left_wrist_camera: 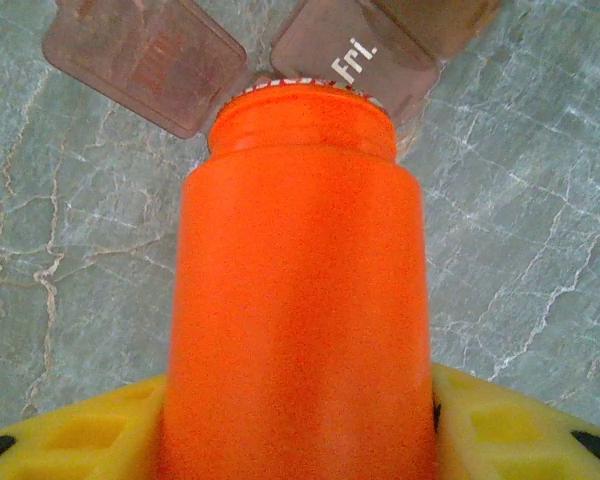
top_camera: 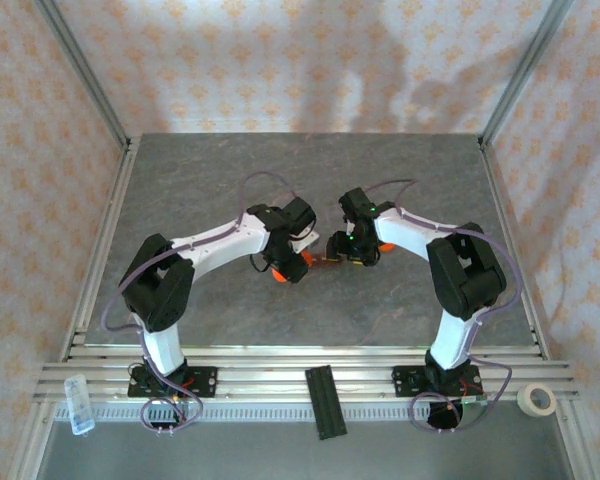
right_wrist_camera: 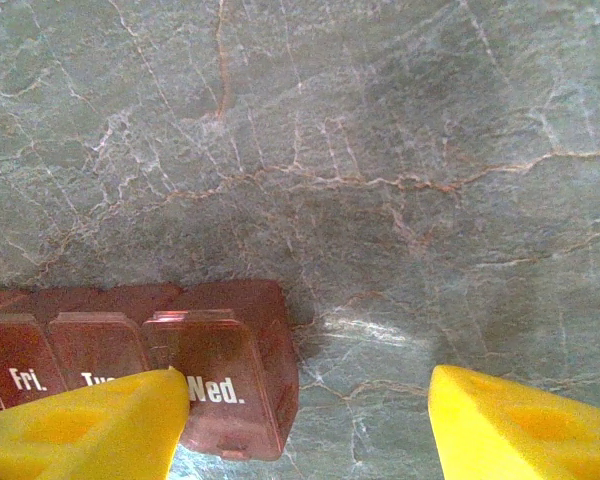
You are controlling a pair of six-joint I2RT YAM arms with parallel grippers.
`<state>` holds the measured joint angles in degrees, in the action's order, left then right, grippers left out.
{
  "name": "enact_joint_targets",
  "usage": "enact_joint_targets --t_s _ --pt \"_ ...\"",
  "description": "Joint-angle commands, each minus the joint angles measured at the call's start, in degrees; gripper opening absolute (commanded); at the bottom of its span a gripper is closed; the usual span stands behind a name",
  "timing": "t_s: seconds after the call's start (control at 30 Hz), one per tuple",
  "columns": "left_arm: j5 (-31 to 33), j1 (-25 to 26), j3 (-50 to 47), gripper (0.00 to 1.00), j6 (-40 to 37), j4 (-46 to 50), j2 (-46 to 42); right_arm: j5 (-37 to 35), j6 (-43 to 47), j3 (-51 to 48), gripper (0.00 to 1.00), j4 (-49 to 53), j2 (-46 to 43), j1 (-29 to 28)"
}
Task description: Sort the pills into containers
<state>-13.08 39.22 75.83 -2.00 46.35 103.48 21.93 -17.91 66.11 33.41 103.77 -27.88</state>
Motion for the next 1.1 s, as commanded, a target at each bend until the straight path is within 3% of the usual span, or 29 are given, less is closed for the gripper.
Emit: enact_joint_targets --t_s 0.0,0.5,1.07 --pt "1.0 -0.6 -4.2 0.0 0.7 -7.9 -1.6 -2.4 0.0 -0.6 0.66 1.8 2.5 -0.3" --pt "1.7 -0.6 -15.1 0.0 4.6 -25.7 -6.2 -2.3 -0.1 -0.6 0.66 1.9 2.1 -0.3" --pt "3.2 -1.0 -7.5 0.0 1.9 -15.4 -4.9 -2.4 -0.2 -0.3 0.66 1.8 2.1 -0.2"
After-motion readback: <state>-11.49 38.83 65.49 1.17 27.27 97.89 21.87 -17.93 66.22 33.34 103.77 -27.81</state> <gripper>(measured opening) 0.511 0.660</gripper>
